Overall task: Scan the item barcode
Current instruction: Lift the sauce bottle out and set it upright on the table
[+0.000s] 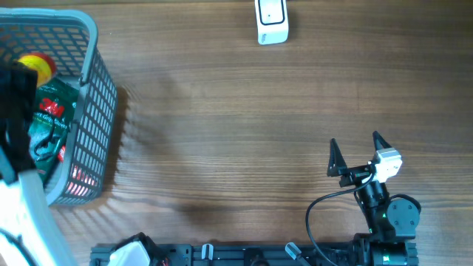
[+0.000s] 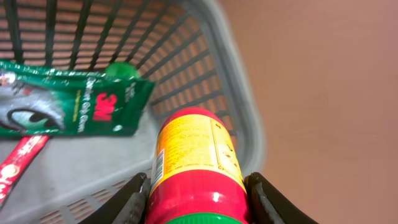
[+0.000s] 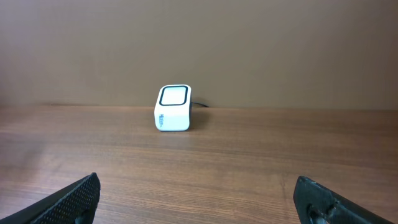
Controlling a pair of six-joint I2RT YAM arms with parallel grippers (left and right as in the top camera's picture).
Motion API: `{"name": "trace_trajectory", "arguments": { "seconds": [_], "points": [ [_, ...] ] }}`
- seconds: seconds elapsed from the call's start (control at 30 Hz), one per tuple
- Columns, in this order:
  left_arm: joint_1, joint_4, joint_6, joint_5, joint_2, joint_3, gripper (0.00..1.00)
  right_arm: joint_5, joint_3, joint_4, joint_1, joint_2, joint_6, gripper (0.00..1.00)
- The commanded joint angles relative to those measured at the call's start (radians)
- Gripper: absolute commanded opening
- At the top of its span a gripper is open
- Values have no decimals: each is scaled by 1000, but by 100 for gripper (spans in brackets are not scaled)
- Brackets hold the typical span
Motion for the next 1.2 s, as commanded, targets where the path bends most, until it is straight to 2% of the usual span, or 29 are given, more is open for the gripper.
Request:
{"name": "trace_trajectory", "arguments": {
  "seconds": [0.0,0.1,0.23,0.47,0.53,0.67,0.9,1.17],
  "points": [
    [-2,9,23,106,-98,33,43,13,-1,3,5,-10,-10,100],
    [-3,9,23,237,-149,33,42,13,-1,3,5,-10,-10,100],
    [-53,-21,23,321,-177,33,42,13,-1,3,5,-10,-9,100],
    [-291,-123,24,319,-154,33,42,13,-1,3,5,-10,-9,100],
    [-370,-135,24,294,-136,33,42,13,-1,3,5,-10,-9,100],
    [-544,-178,23,154,-73,33,43,13,-1,3,5,-10,-9,100],
    [-821,-217,23,27,120,33,44,13,-1,3,5,-10,-10,100],
    [-993,-166,23,-70,377,33,46,13,-1,3,5,-10,-10,100]
  ]
}}
